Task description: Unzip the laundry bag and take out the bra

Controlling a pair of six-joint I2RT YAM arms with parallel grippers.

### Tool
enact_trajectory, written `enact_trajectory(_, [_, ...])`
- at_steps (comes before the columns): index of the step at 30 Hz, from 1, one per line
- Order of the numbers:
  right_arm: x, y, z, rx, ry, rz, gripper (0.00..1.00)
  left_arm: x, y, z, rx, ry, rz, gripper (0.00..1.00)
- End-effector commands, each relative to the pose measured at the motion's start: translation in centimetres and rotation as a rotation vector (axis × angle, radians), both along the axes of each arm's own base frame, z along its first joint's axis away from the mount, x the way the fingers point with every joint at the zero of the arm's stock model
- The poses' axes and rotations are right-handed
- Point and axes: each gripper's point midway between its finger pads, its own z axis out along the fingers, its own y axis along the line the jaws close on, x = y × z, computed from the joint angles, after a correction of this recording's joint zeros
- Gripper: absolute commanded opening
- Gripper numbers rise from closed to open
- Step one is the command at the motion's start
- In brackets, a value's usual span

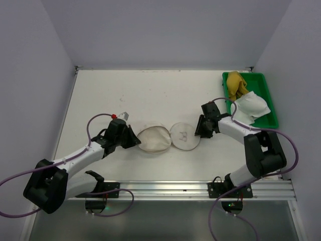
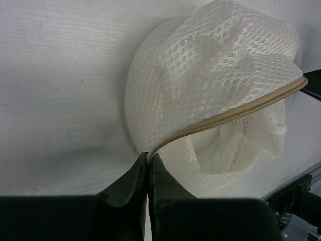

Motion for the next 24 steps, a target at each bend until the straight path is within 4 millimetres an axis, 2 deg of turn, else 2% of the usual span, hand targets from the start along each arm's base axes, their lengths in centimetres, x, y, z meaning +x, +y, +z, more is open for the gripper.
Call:
enact_trajectory(1, [0.6, 1.1, 1.0, 0.044, 0.003, 0.019, 0.38, 1.7, -0.2, 2.6, -0.009, -0.078, 0.004, 0.04])
enact_trajectory(5, [0.4, 2.5, 0.7, 0.102, 0.032, 0.032, 0.37, 2.0, 1.0, 3.3, 0.032, -0.097, 0.042, 0.03])
enact_trajectory(9, [0.3, 3.8, 0.1, 0.09, 0.045, 0.054, 0.33, 1.4, 2.1, 2.5, 0.067, -0.072, 0.048, 0.02])
enact_trajectory(12, [0.5, 4.0, -0.1, 0.079, 0.048, 0.054, 0.21, 1.0, 2.3, 2.0, 0.067, -0.057, 0.04, 0.02])
enact_trajectory(13, [0.6, 3.6, -0.1, 0.062, 0.046, 0.045, 0.09, 0.9, 2.2, 1.9, 0.065, -0.057, 0.038, 0.02])
enact_trajectory(15, [0.7, 3.0, 0.9, 0.043, 0.008, 0.025, 0.0, 0.9, 2.2, 1.9, 0.064, -0.054, 0.036, 0.02])
enact_trajectory(16, [0.7, 1.9, 1.3, -0.013, -0.017, -0.001, 0.0, 0.9, 2.2, 1.7, 0.069, -0.047, 0.035, 0.02])
enact_trajectory(17, [0.9, 1.6, 2.2, -0.033, -0.046, -0.002, 0.0, 1.0, 2.2, 1.7, 0.069, -0.045, 0.036, 0.02])
enact_trajectory(18, [1.3, 1.4, 4.1, -0.042, -0.102, -0.003, 0.0, 1.1, 2.1, 1.8, 0.066, -0.05, 0.036, 0.01])
enact_trajectory(19, [0.8, 0.8, 4.7, -0.073, -0.098, -0.002, 0.0, 1.3, 2.0, 1.7, 0.066, -0.047, 0.035, 0.01])
enact_trajectory(21, [1.6, 0.4, 7.9, -0.132, -0.185, 0.01, 0.0, 1.8, 1.3, 2.1, 0.046, -0.058, 0.018, 0.0])
enact_trajectory(22, [1.6, 0.4, 9.3, -0.174, -0.212, 0.017, 0.0, 1.8, 1.1, 1.7, 0.048, -0.04, 0.007, 0.0])
enact_trajectory(24, [1.6, 0.6, 10.9, -0.199, -0.247, 0.028, 0.0, 2.3, 0.0, 2.2, 0.021, -0.045, -0.027, 0.0])
